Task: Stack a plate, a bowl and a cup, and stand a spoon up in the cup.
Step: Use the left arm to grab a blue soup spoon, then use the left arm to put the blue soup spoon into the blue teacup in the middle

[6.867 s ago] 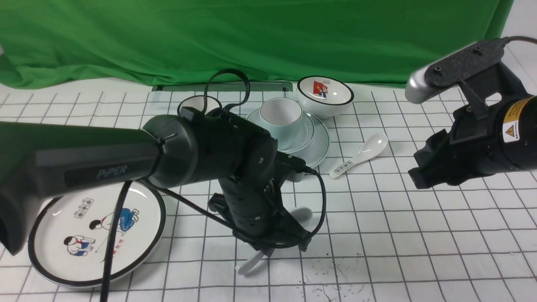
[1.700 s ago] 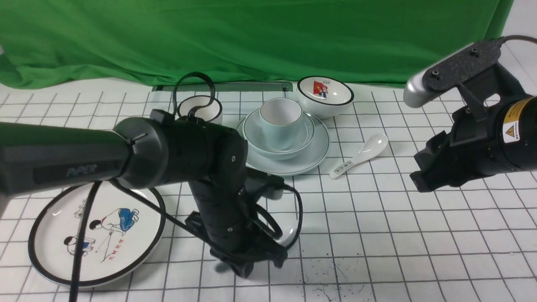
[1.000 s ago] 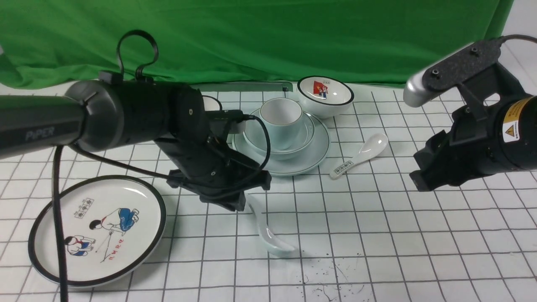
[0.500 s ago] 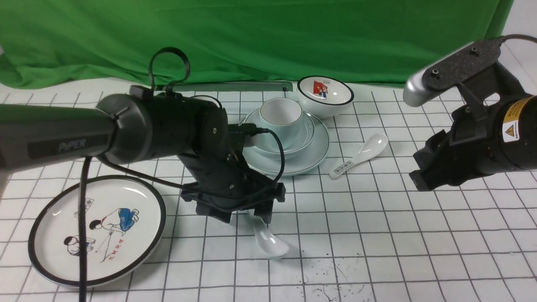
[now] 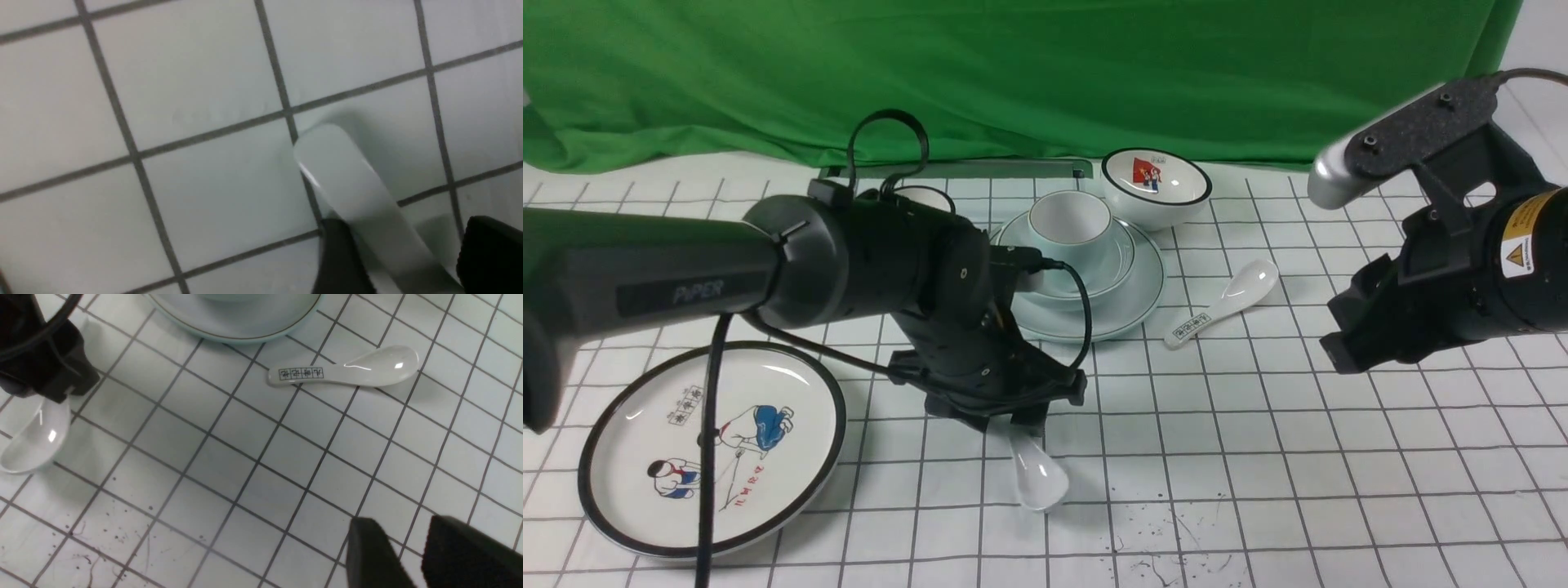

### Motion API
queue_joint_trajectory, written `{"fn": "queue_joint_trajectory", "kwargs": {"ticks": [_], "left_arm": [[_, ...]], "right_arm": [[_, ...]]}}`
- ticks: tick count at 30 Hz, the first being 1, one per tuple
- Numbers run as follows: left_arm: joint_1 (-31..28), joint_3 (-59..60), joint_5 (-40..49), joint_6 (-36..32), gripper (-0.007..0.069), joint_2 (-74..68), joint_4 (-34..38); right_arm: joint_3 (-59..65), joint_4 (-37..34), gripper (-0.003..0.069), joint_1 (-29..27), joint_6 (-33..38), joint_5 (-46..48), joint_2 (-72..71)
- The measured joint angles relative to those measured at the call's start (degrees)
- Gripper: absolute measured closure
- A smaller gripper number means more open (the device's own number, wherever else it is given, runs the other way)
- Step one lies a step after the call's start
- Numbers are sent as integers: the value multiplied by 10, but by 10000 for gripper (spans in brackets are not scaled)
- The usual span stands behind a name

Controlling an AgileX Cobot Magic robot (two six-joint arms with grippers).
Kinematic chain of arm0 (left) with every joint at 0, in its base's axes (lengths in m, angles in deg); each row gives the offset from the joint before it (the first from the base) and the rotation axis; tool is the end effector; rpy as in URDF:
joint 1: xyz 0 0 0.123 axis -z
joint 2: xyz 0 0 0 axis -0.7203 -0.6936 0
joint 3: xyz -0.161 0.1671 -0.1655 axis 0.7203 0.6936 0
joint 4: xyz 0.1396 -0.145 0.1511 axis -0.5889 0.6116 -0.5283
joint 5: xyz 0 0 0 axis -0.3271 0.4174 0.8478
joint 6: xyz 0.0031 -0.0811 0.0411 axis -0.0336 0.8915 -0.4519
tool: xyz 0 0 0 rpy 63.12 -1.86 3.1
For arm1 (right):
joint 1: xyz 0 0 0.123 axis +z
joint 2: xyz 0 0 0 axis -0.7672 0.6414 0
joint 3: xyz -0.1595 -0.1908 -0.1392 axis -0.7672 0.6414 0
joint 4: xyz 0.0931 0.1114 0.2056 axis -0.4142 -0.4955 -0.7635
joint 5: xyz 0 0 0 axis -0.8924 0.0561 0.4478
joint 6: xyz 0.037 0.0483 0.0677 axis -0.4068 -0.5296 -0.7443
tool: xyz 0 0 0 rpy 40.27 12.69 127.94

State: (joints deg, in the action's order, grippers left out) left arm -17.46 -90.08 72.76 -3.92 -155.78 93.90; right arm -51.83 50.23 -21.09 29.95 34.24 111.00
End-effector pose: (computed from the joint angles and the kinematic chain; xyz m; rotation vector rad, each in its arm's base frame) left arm 0.3440 -0.1953 0.1627 0.2858 2.8176 -0.2919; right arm 0.2420 0.1274 0.3206 -0.6898 2.2674 0.1129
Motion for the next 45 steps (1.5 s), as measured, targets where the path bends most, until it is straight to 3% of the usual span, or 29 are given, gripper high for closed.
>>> {"fn": "queue_joint_trajectory", "kwargs": {"ticks": [1,8,17,21,22,23,25,29,38,45], "left_arm": [[1,0,0,0,319,0,-4],[0,1,6,-6,624,4,-76],[0,4,-16,-8,634,107,-109],[-1,4,-184,-30,634,159,-129],[-3,4,-279,-45,634,164,-133],[-3,4,-294,-47,634,164,-133],[-11,4,-463,-70,634,148,-144],[-35,3,-670,-89,634,74,-151],[-73,6,-834,-133,634,-61,-166],[-74,6,-871,-138,633,-109,-208]], "right_arm": [[0,0,421,0,0,0,0],[0,0,421,0,0,0,0],[0,0,421,0,0,0,0],[0,0,421,0,0,0,0],[0,0,421,0,0,0,0],[0,0,421,0,0,0,0],[0,0,421,0,0,-1,0],[0,0,421,0,0,0,0],[0,0,421,0,4,-11,0],[0,0,421,0,21,-24,0]]}}
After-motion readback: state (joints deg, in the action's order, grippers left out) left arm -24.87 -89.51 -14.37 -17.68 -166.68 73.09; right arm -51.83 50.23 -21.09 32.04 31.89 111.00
